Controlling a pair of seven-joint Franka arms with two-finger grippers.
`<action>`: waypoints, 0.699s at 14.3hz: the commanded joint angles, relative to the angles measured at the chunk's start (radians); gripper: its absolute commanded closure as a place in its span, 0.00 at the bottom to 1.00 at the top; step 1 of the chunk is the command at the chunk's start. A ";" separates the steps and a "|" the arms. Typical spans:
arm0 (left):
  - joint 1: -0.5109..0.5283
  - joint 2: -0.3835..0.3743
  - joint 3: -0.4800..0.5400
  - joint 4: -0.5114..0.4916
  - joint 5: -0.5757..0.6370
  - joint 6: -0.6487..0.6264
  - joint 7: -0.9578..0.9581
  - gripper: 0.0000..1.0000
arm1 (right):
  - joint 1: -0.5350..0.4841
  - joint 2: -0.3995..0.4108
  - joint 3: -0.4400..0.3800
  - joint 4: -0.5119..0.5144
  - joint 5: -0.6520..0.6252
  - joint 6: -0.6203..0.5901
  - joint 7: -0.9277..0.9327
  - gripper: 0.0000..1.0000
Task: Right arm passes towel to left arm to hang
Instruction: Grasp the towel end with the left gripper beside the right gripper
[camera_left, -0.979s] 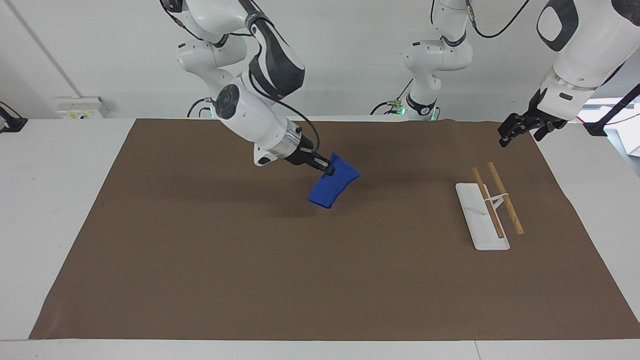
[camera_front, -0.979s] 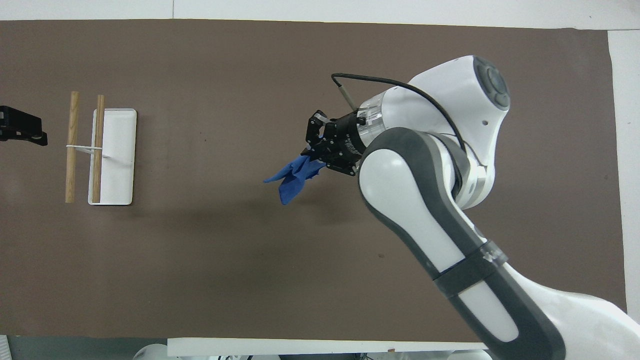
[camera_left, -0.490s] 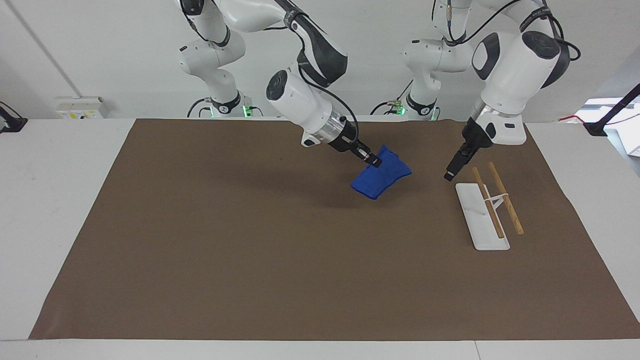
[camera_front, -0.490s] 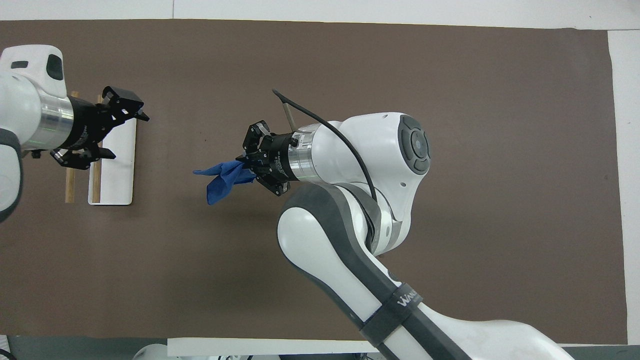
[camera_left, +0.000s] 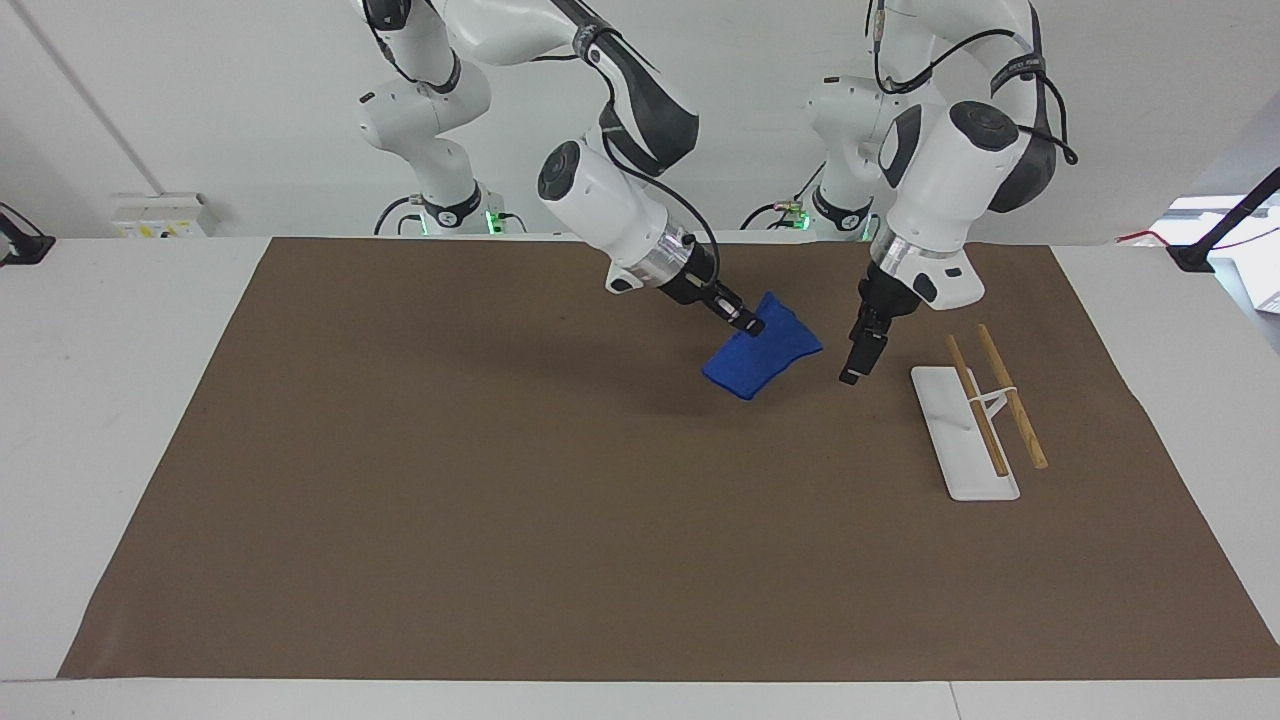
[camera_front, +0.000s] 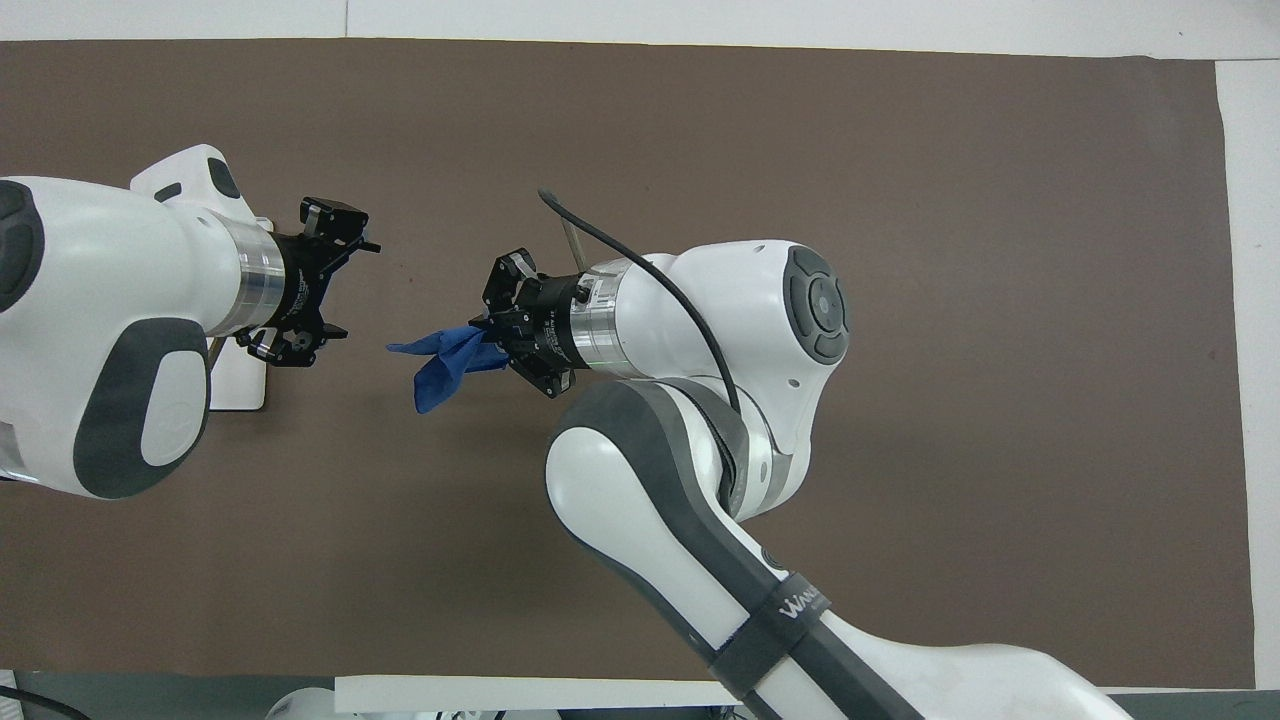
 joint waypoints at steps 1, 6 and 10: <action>-0.034 -0.014 0.014 -0.037 -0.009 0.031 -0.017 0.21 | 0.005 -0.009 0.000 -0.015 0.020 0.015 -0.002 1.00; -0.059 -0.015 0.014 -0.061 -0.009 0.031 -0.018 0.34 | 0.007 -0.009 0.000 -0.015 0.020 0.016 -0.003 1.00; -0.059 -0.017 0.014 -0.072 -0.009 0.017 -0.018 0.34 | 0.007 -0.009 0.000 -0.015 0.020 0.016 -0.003 1.00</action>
